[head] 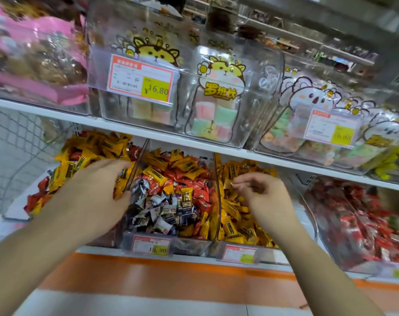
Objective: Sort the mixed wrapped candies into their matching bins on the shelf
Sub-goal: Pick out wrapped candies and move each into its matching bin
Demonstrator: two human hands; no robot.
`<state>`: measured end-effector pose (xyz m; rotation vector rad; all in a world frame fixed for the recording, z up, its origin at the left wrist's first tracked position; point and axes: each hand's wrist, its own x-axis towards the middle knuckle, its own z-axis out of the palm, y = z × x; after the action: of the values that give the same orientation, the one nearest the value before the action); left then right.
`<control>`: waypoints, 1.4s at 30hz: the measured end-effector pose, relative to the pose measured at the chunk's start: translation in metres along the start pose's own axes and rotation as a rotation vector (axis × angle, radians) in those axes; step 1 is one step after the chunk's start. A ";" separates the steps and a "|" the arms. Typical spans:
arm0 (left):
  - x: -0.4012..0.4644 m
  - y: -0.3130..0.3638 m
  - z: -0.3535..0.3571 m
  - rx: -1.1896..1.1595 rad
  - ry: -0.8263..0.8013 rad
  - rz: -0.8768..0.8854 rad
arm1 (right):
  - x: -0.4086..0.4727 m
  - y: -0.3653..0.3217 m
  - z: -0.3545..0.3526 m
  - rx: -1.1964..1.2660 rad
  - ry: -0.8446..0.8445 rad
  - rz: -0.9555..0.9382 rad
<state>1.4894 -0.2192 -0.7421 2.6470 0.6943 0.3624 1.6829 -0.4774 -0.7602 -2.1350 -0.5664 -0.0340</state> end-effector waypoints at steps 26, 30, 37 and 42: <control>-0.012 0.075 0.092 -0.219 -0.276 0.475 | 0.049 0.099 -0.012 -0.461 -0.085 0.157; -0.014 0.076 0.089 -0.229 -0.269 0.465 | 0.046 0.103 -0.011 -0.458 -0.028 0.117; -0.015 0.073 0.087 -0.246 -0.230 0.440 | 0.039 0.093 -0.020 -0.433 0.056 0.069; -0.011 0.069 0.077 -0.275 -0.137 0.385 | 0.019 0.049 -0.030 -0.143 0.080 0.036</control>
<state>1.5348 -0.3029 -0.7834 2.4982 0.0783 0.3474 1.7250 -0.5175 -0.7756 -2.2711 -0.4919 -0.1429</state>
